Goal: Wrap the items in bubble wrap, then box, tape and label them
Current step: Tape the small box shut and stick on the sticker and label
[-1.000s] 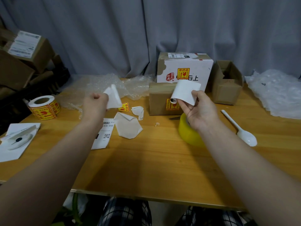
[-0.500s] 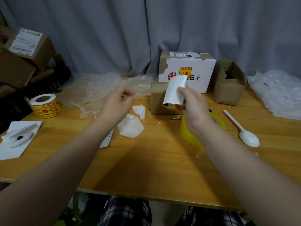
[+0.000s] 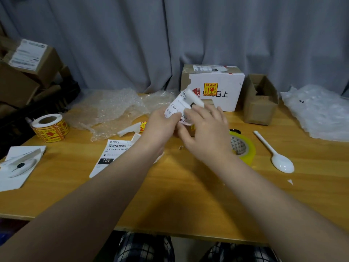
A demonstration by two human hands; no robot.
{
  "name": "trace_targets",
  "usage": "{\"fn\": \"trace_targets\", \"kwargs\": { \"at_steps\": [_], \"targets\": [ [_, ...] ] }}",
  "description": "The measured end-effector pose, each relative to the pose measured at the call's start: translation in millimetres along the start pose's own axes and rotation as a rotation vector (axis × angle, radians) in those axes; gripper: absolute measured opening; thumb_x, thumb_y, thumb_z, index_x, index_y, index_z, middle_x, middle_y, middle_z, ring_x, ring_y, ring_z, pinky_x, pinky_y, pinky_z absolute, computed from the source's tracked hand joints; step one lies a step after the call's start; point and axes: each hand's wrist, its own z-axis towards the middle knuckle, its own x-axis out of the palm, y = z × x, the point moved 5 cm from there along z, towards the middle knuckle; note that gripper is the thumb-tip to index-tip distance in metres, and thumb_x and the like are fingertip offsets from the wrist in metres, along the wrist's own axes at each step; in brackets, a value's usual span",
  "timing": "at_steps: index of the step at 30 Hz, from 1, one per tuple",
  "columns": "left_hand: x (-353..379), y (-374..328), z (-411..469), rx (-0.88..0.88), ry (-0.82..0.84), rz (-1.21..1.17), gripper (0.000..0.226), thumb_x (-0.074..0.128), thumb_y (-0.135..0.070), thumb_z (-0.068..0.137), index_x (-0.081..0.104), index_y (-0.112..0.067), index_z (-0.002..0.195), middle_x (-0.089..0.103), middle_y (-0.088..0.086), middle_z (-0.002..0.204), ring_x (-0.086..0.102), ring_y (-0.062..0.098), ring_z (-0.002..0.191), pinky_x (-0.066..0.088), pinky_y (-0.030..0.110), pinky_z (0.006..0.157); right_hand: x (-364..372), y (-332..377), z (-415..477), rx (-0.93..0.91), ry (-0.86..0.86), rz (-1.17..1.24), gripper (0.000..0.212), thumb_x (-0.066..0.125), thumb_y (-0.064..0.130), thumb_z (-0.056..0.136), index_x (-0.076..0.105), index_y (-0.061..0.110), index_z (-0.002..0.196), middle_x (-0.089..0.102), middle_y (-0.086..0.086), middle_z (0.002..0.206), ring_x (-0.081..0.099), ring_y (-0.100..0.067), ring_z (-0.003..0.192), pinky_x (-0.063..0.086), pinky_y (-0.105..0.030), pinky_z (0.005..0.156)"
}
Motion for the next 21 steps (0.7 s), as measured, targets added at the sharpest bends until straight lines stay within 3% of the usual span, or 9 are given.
{"fn": "trace_targets", "kwargs": {
  "at_steps": [4,6,8,11,13,15,18,21],
  "targets": [
    [-6.6,-0.4,8.3,0.003,0.116,0.158,0.016,0.059,-0.014,0.092,0.062,-0.018,0.108,0.07,-0.002,0.086,0.06,0.011,0.064,0.049,0.023,0.059,-10.3,-28.5,14.7,0.198,-0.003,0.311,0.039,0.055,0.032,0.093,0.055,0.016,0.129,0.048,-0.002,0.125,0.052,-0.016,0.107,0.04,-0.023,0.091],
    [-7.0,-5.2,13.3,0.032,0.181,0.186,0.016,0.063,-0.013,0.09,0.059,-0.021,0.104,0.07,-0.005,0.086,0.064,0.004,0.063,0.05,0.017,0.056,-14.4,-41.6,25.8,0.306,-0.007,0.379,0.041,0.062,0.021,0.091,0.05,0.019,0.13,0.039,0.0,0.125,0.052,-0.007,0.095,0.038,-0.009,0.072],
    [-6.0,-9.9,21.8,0.054,0.219,0.217,0.017,0.064,-0.011,0.088,0.059,-0.019,0.102,0.069,-0.006,0.087,0.065,-0.004,0.062,0.048,0.011,0.054,-13.6,-54.0,36.3,0.448,-0.014,0.506,0.044,0.065,0.015,0.089,0.046,0.021,0.128,0.036,0.0,0.125,0.052,-0.01,0.095,0.043,-0.004,0.059],
    [-6.8,-16.9,40.7,0.075,0.205,0.252,0.018,0.066,-0.011,0.087,0.059,-0.015,0.103,0.071,-0.002,0.092,0.066,-0.002,0.067,0.051,0.014,0.058,-6.6,-68.0,52.5,0.572,-0.01,0.68,0.028,0.067,0.018,0.088,0.056,0.019,0.114,0.053,0.0,0.117,0.06,-0.014,0.096,0.055,-0.017,0.069],
    [-9.5,-21.2,56.9,0.084,0.151,0.238,0.02,0.068,-0.012,0.086,0.057,-0.018,0.101,0.07,-0.003,0.095,0.068,0.003,0.075,0.055,0.017,0.064,-5.4,-73.3,64.1,0.594,0.006,0.749,0.009,0.064,0.02,0.091,0.065,0.012,0.09,0.067,-0.002,0.096,0.065,-0.016,0.087,0.055,-0.027,0.07],
    [-11.8,-23.4,73.5,0.078,0.096,0.202,0.017,0.067,-0.013,0.086,0.056,-0.02,0.097,0.069,-0.005,0.091,0.067,0.002,0.075,0.054,0.015,0.059,-3.1,-80.2,76.0,0.591,0.021,0.749,0.023,0.061,0.023,0.093,0.064,0.013,0.073,0.069,-0.002,0.086,0.064,-0.014,0.081,0.05,-0.026,0.065],
    [-11.0,-20.6,98.7,0.052,0.029,0.178,0.004,0.064,-0.014,0.089,0.061,-0.015,0.088,0.071,0.006,0.091,0.065,0.006,0.065,0.049,0.015,0.05,6.8,-90.9,89.5,0.653,0.081,0.739,0.024,0.06,0.024,0.094,0.066,0.009,0.077,0.069,-0.004,0.093,0.065,-0.015,0.087,0.056,-0.032,0.074],
    [-6.2,-13.3,118.6,0.029,-0.005,0.336,0.017,0.059,-0.02,0.092,0.06,-0.005,0.084,0.071,0.015,0.089,0.058,0.018,0.057,0.048,0.026,0.052,21.6,-102.0,98.2,0.725,0.128,0.712,0.016,0.064,0.022,0.092,0.066,0.008,0.087,0.068,-0.004,0.103,0.062,-0.016,0.094,0.057,-0.033,0.08]
  ]
}}
